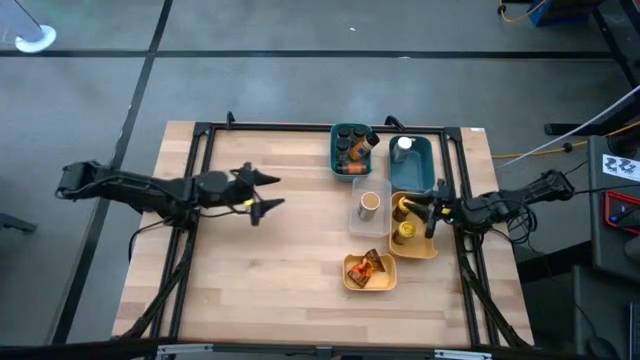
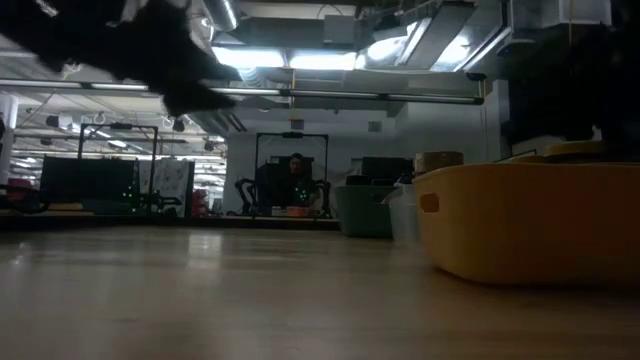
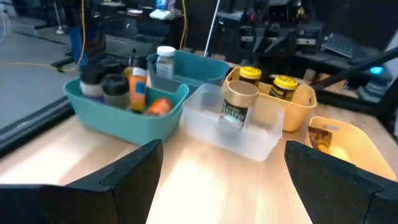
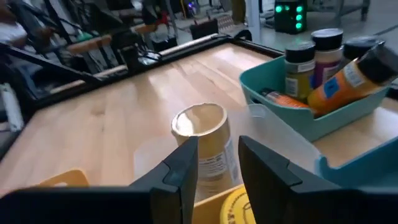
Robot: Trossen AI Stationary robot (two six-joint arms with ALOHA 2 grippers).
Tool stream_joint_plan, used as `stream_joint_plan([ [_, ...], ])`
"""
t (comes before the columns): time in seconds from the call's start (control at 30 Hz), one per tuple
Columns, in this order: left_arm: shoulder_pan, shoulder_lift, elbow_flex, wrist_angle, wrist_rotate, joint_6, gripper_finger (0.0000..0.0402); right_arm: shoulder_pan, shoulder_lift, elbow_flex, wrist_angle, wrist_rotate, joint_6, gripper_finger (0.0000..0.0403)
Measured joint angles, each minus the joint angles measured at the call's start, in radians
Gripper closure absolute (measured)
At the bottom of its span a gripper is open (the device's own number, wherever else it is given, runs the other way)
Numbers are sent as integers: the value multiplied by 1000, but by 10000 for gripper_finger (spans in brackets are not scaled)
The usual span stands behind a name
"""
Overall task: Sort spices by type
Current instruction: Return to Home Position
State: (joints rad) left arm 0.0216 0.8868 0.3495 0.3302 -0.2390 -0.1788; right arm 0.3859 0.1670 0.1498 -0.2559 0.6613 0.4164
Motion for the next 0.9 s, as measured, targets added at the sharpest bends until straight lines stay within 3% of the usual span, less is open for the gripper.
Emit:
stream_joint_plan([
  [0.2,-48,-156,-201,160,2,-50,82,0,-100,-59,53,-56,0,285],
  [0.43,-102,-258,-340,330,1,14,82,0,-146,-63,82,-97,-63,285],
  [0.77,-105,-429,-339,291,0,143,82,0,-165,-63,80,-97,-84,285],
  [0.9,-104,-533,-339,181,-6,161,82,0,-165,-63,80,-98,-84,285],
])
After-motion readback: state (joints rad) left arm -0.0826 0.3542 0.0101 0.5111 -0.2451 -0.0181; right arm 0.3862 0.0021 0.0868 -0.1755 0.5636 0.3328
